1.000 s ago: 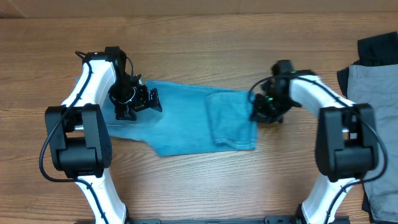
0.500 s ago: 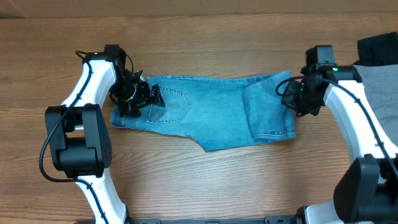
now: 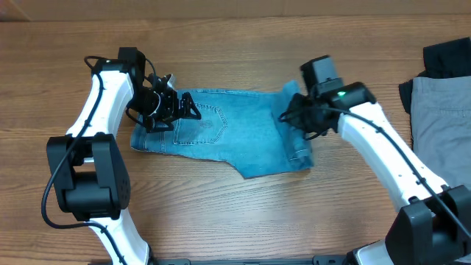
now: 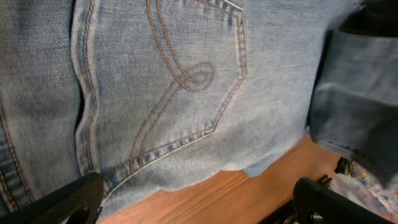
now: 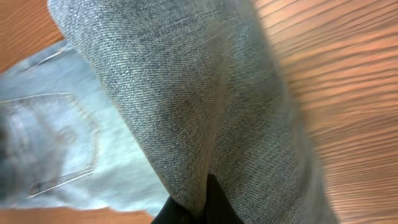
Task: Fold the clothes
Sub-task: 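Fold the leg edge back leftward with the right gripper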
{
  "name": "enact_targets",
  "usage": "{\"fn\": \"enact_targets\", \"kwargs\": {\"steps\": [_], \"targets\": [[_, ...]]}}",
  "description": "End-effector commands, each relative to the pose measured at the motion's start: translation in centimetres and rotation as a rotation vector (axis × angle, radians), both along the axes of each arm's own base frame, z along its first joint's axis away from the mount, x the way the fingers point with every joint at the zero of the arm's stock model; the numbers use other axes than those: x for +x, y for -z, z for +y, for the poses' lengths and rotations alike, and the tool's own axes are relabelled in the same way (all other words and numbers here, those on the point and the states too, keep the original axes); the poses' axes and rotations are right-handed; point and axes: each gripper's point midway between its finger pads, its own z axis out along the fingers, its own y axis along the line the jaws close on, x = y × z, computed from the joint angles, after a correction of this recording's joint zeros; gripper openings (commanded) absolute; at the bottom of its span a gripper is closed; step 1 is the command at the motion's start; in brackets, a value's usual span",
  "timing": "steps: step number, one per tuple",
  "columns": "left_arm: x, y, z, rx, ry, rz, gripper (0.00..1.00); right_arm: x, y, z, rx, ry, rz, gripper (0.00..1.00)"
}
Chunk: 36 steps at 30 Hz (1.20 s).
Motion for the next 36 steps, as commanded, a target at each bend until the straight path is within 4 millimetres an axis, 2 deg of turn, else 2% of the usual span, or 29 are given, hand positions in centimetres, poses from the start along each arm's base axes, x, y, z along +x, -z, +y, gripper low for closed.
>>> {"fn": "enact_targets", "kwargs": {"steps": [1, 7, 8, 10, 11, 13, 15, 17, 21, 22, 23, 24, 26, 27, 28, 29, 30, 34, 36], "targets": [[0.0, -0.9, 0.0, 0.012, 0.027, -0.034, 1.0, 0.0, -1.6, 3.4, 0.085, 0.019, -0.033, 0.04], [-0.5, -0.8, 0.1, 0.025, 0.034, -0.017, 1.0, -0.3, -0.5, 8.0, 0.136, -0.007, -0.031, 0.04], [-0.6, -0.8, 0.1, 0.024, 0.039, -0.017, 1.0, -0.3, -0.1, 8.6, 0.138, -0.013, -0.03, 0.07], [-0.7, -0.8, 0.1, 0.024, 0.053, -0.02, 1.0, 0.0, 1.0, 9.6, 0.136, -0.03, -0.026, 0.29], [-0.8, -0.8, 0.1, 0.023, 0.065, -0.021, 1.0, 0.2, 1.6, 10.0, 0.135, -0.035, -0.024, 0.37], [-1.1, -0.8, 0.1, 0.022, 0.076, -0.016, 1.0, 0.7, 2.6, 10.3, 0.136, -0.037, -0.022, 0.44], [-1.3, -0.9, 0.1, 0.021, 0.089, -0.016, 1.0, 1.3, 2.3, 11.6, 0.177, -0.102, -0.057, 0.7], [-1.4, -0.9, 0.1, 0.021, 0.09, -0.012, 1.0, 1.9, 0.7, 12.5, 0.22, -0.152, -0.096, 0.84], [-1.9, -0.9, 0.1, 0.018, 0.111, -0.004, 1.0, 3.3, -2.6, 10.4, 0.194, -0.167, -0.132, 0.84], [-2.0, -0.9, 0.0, 0.016, 0.12, -0.001, 1.0, 3.5, -4.0, 9.0, 0.173, -0.185, -0.133, 0.8], [-2.1, -0.9, 0.0, 0.016, 0.12, 0.001, 1.0, 3.4, -4.4, 8.3, 0.166, -0.203, -0.123, 0.74], [-2.1, -1.0, 0.0, 0.015, 0.12, 0.001, 1.0, 2.8, -4.6, 7.7, 0.166, -0.23, -0.092, 0.61], [-2.0, -1.0, -0.4, 0.004, 0.124, -0.006, 0.99, 1.2, -3.9, 7.1, 0.171, -0.252, -0.012, 0.32], [-1.9, -1.0, -0.5, 0.003, 0.125, -0.009, 0.99, 0.3, -3.4, 6.8, 0.16, -0.255, 0.033, 0.28], [-1.8, -1.1, -1.0, -0.001, 0.13, -0.016, 0.98, -1.6, -2.3, 6.3, 0.133, -0.278, 0.11, 0.22], [-1.7, -1.0, -1.2, 0.0, 0.129, -0.017, 0.98, -2.5, -1.7, 6.5, 0.127, -0.291, 0.143, 0.2], [-1.6, -1.0, -1.9, 0.002, 0.125, -0.017, 0.97, -3.9, -0.7, 7.4, 0.139, -0.336, 0.175, 0.16], [-1.8, -1.0, -3.0, 0.008, 0.144, -0.017, 0.97, -5.3, 1.1, 9.6, 0.153, -0.391, 0.172, 0.15], [-2.0, -0.8, -3.4, 0.021, 0.156, -0.01, 0.97, -5.9, 2.2, 10.0, 0.157, -0.361, 0.197, 0.14]]}}
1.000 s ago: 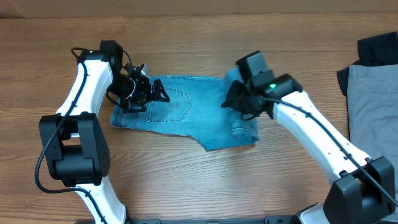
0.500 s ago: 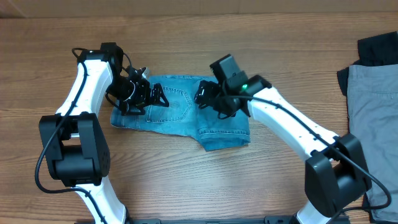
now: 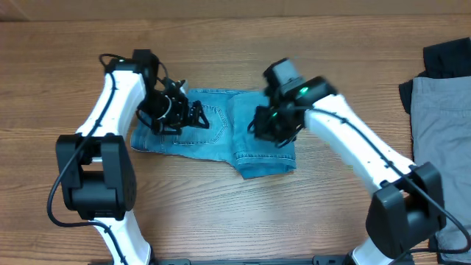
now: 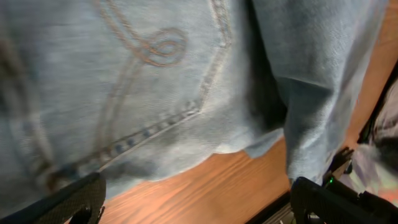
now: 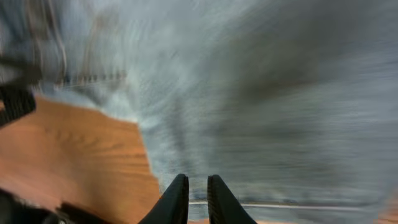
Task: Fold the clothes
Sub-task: 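Fold the leg edge back leftward with the right gripper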
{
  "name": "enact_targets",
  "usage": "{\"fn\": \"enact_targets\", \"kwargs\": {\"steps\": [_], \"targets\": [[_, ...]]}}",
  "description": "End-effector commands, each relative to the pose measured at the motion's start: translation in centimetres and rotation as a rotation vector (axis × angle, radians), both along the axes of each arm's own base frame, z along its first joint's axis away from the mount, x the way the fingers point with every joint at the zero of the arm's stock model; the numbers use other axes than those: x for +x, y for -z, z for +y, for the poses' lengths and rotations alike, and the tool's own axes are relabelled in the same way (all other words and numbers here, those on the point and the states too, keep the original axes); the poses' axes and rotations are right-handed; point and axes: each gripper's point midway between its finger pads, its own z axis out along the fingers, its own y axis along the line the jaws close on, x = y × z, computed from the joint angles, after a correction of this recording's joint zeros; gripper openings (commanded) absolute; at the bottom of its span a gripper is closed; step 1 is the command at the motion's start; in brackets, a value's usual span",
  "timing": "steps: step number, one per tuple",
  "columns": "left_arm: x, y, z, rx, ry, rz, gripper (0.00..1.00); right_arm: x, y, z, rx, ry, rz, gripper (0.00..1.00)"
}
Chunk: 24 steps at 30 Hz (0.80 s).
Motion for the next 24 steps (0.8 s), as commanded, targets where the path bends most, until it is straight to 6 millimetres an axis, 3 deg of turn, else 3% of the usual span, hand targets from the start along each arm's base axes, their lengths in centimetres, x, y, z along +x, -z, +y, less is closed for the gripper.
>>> {"fn": "enact_targets", "kwargs": {"steps": [1, 5, 10, 14, 20, 24], "targets": [[-0.2, -1.0, -1.0, 0.004, 0.009, -0.014, 0.97, -1.8, 1.6, 0.9, 0.014, 0.014, 0.052, 0.12], [-0.2, -0.9, -1.2, 0.006, 0.002, -0.009, 0.97, -2.7, 5.9, 2.5, 0.093, 0.06, 0.061, 0.11], [-0.3, -0.9, -1.1, 0.016, 0.003, -0.003, 0.97, -2.4, 8.2, 2.7, 0.143, 0.121, 0.034, 0.09], [-0.4, -0.8, -1.0, 0.025, 0.005, -0.001, 0.97, 0.0, 6.8, 3.9, 0.195, 0.08, -0.088, 0.04], [-0.7, -0.5, -0.3, 0.065, 0.009, 0.011, 0.97, 3.3, 1.7, 5.8, 0.268, 0.051, -0.229, 0.06], [-0.7, -0.4, -0.2, 0.072, 0.009, 0.011, 0.97, 4.3, 1.3, 6.0, 0.27, 0.061, -0.27, 0.1]]}}
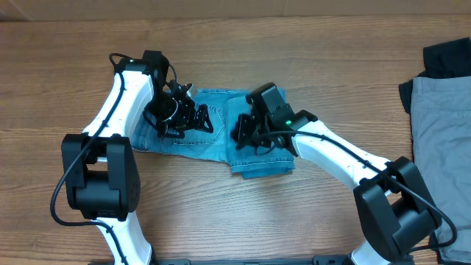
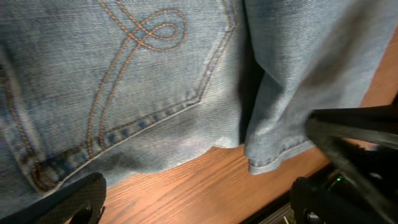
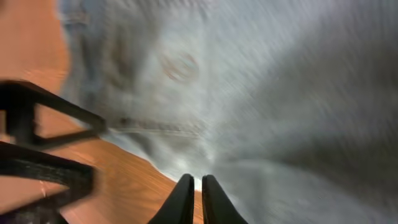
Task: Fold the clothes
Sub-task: 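Fold the leg edge back leftward with the right gripper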
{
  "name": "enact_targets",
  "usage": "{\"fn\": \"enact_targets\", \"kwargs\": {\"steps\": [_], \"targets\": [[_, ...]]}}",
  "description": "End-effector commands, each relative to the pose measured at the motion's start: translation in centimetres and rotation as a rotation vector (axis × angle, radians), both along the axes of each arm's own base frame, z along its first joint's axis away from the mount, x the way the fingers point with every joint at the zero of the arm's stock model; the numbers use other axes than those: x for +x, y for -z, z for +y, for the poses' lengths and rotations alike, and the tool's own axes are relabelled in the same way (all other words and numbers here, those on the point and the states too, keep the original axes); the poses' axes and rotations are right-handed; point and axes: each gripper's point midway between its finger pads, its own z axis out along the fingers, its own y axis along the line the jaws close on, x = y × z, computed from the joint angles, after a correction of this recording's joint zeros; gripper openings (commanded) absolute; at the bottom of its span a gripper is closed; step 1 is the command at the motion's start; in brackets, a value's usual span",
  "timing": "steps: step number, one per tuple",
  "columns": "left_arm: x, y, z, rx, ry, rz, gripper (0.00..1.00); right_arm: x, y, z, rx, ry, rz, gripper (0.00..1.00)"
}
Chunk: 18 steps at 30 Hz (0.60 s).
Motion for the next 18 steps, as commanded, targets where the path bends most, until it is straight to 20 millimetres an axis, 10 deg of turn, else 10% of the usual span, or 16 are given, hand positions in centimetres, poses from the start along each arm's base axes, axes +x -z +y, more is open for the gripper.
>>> {"fn": "enact_targets", "kwargs": {"steps": [1, 4, 8, 18], "targets": [[0.2, -0.8, 0.2, 0.018, -0.002, -0.026, 0.97, 1.2, -1.8, 0.4, 0.019, 0.003, -0.067, 0.09], [0.2, -0.8, 0.3, 0.022, -0.004, -0.024, 0.97, 1.5, -1.9, 1.0, 0.044, -0.005, -0.078, 0.1], [-0.1, -0.7, 0.4, 0.031, -0.003, -0.014, 0.97, 2.1, -1.4, 1.0, 0.035, 0.003, -0.095, 0.53], [-0.1, -0.7, 0.4, 0.031, -0.003, -0.015, 0.97, 3.7, 1.9, 2.8, 0.078, -0.063, -0.136, 0.25]]}}
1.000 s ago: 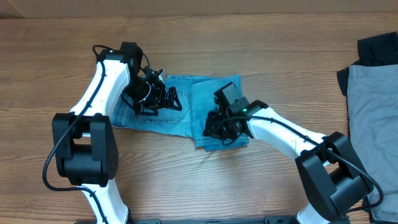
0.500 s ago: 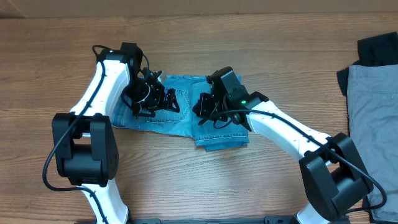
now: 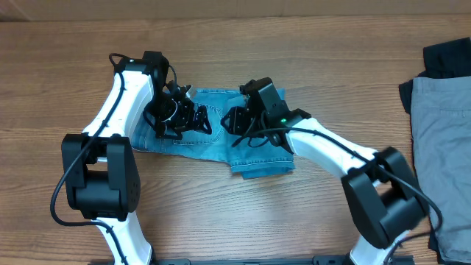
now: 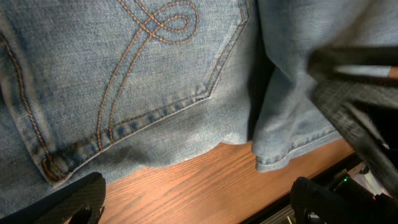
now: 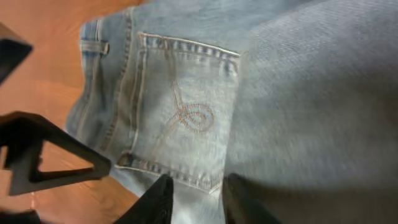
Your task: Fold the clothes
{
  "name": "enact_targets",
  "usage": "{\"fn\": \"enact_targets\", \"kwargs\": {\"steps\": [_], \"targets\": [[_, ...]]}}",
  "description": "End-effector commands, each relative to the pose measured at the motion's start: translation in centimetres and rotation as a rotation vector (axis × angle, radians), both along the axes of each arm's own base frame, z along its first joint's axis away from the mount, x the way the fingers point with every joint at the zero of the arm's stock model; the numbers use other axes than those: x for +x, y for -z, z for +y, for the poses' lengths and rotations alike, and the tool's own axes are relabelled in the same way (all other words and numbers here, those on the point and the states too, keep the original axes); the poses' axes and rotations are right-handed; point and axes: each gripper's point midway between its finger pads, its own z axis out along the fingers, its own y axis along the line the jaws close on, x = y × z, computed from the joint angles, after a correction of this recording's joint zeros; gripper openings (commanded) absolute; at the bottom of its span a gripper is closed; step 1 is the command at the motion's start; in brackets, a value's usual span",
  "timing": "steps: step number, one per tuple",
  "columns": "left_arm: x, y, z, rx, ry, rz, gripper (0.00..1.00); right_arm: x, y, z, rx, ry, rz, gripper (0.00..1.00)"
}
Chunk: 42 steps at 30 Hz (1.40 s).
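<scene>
Light blue denim shorts (image 3: 210, 143) lie on the table, with the right leg folded over to the left as a flap (image 3: 265, 151). The stitched back pocket (image 4: 155, 62) fills the left wrist view, and the flap's hem (image 4: 280, 155) is at the right. My left gripper (image 3: 188, 118) hovers wide open over the left part of the shorts, holding nothing. My right gripper (image 5: 196, 202) is open just above the denim near the pocket (image 5: 186, 118), at the flap's left edge.
A grey garment (image 3: 438, 125) and a black one (image 3: 445, 55) lie at the table's far right. Bare wood (image 3: 221, 213) runs along the front of the shorts.
My right gripper's fingers, which were pinched together on the denim, now stand apart over the shorts. The flap lies where it was. My left gripper has barely shifted.
First the shorts lay spread out, my right gripper shut on the right leg at the right side, my left open over the pocket. Then the leg was over the middle, still held. Now it lies folded to the left and my right gripper is open.
</scene>
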Motion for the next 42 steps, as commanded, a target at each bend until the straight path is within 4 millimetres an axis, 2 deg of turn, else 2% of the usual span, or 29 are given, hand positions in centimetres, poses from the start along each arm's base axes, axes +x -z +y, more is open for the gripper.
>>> {"fn": "enact_targets", "kwargs": {"steps": [1, 3, 7, 10, 15, 17, 21, 23, 25, 26, 29, 31, 33, 34, 37, 39, 42], "targets": [[0.3, -0.9, 0.0, 0.005, -0.003, -0.029, 0.97, 0.7, 1.1, 0.9, 0.031, -0.033, -0.001, 0.25], [0.2, -0.9, 0.0, 0.006, -0.003, -0.028, 0.97, 1.4, 2.2, -0.1, 0.0, 0.001, 0.004, 0.25], [0.2, -0.7, 0.4, 0.03, 0.001, -0.028, 0.98, 3.4, 4.1, -3.5, -0.058, 0.096, 0.026, 0.24], [0.2, -0.7, 0.4, 0.03, 0.001, -0.028, 0.98, 5.1, 4.9, -7.3, -0.1, 0.195, 0.045, 0.21], [0.2, -0.7, 0.4, 0.03, 0.001, -0.029, 0.98, 7.4, 4.8, -12.0, -0.103, 0.291, 0.052, 0.21], [0.2, -0.7, 0.4, 0.03, 0.001, -0.029, 0.98, 7.6, 4.5, -12.8, -0.097, 0.281, 0.052, 0.2], [0.2, -0.7, 0.4, 0.03, 0.001, -0.031, 0.98, 8.4, 1.6, -14.5, -0.116, 0.286, 0.019, 0.22], [0.3, -0.8, 0.2, 0.023, 0.0, -0.031, 0.99, 9.0, -1.2, -15.2, -0.114, 0.291, -0.026, 0.35], [0.3, -1.0, -0.3, -0.008, 0.0, -0.033, 0.99, 9.2, -4.4, -16.5, -0.118, 0.322, -0.049, 0.55], [0.4, -1.3, -1.1, -0.044, 0.011, -0.04, 0.99, 9.2, -6.0, -17.2, -0.117, 0.335, -0.058, 0.67], [0.6, -2.2, -3.7, -0.154, 0.053, -0.078, 0.99, 8.5, -9.7, -19.5, -0.128, 0.36, -0.071, 0.77], [1.0, -2.5, -6.5, -0.215, 0.074, -0.105, 0.98, 7.2, -11.4, -21.3, -0.139, 0.392, -0.051, 0.93], [1.2, -2.2, -8.0, -0.212, 0.07, -0.107, 0.97, 6.2, -11.7, -22.3, -0.156, 0.39, -0.032, 0.96], [1.3, -1.7, -9.5, -0.209, 0.054, -0.09, 0.97, 5.4, -11.4, -23.1, -0.173, 0.393, 0.0, 0.98], [1.2, -0.1, -11.5, -0.198, 0.025, -0.046, 0.95, 4.1, -10.5, -24.1, -0.195, 0.395, 0.067, 1.0], [1.1, 1.5, -12.5, -0.188, 0.001, -0.006, 0.94, 3.2, -10.0, -24.3, -0.212, 0.36, 0.09, 1.0], [1.1, 3.2, -13.0, -0.179, -0.017, 0.034, 0.93, 2.2, -9.5, -24.4, -0.232, 0.335, 0.124, 0.99]]}}
